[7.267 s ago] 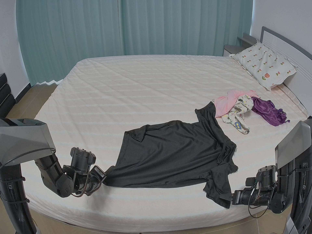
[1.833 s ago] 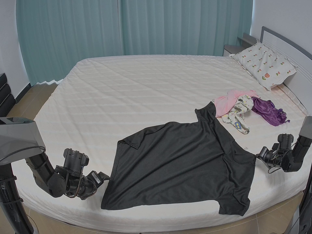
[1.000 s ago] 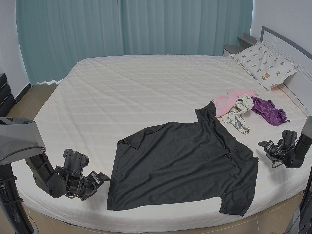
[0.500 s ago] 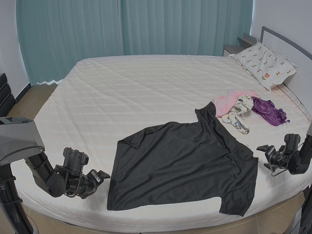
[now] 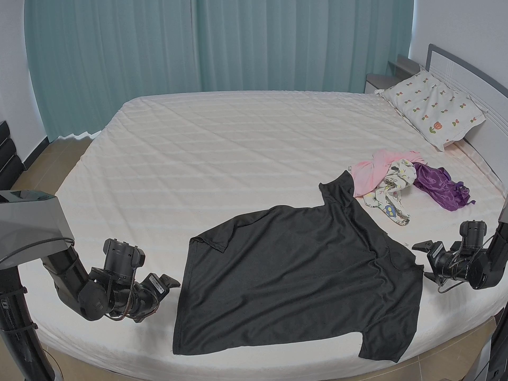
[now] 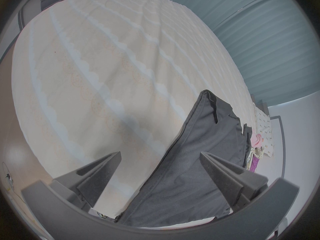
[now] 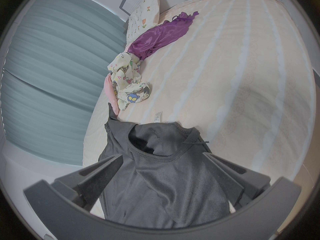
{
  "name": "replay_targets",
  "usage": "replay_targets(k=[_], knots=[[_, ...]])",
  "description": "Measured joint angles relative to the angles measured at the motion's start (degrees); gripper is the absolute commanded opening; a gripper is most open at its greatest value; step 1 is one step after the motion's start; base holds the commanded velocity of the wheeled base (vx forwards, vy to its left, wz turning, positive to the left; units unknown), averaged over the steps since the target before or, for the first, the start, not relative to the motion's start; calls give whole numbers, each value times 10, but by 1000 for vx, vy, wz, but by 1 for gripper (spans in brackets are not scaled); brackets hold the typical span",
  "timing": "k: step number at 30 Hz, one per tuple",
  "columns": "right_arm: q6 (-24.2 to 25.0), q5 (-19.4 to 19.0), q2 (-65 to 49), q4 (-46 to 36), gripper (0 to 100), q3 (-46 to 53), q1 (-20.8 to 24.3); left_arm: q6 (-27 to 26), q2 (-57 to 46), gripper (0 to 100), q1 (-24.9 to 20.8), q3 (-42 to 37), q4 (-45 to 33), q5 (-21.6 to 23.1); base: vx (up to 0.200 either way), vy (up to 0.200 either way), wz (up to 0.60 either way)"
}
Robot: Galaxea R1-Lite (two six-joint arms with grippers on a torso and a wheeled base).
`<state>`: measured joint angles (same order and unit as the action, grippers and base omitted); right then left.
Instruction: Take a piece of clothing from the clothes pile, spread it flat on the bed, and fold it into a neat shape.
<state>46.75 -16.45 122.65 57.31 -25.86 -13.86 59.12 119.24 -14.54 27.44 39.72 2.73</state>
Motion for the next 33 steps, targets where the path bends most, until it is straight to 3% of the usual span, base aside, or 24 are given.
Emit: replay_targets(k=[16,25,33], knots=[[1,0,0,0,100,3,13,10,0,100,-3,9,0,0,0,-188,0],[0,1,0,0,100,3,15,22,1,100,-3,13,0,-4,0,0,0],[0,1,0,0,100,4,19,45,-1,100,8,27,0,-4,200,0,0]])
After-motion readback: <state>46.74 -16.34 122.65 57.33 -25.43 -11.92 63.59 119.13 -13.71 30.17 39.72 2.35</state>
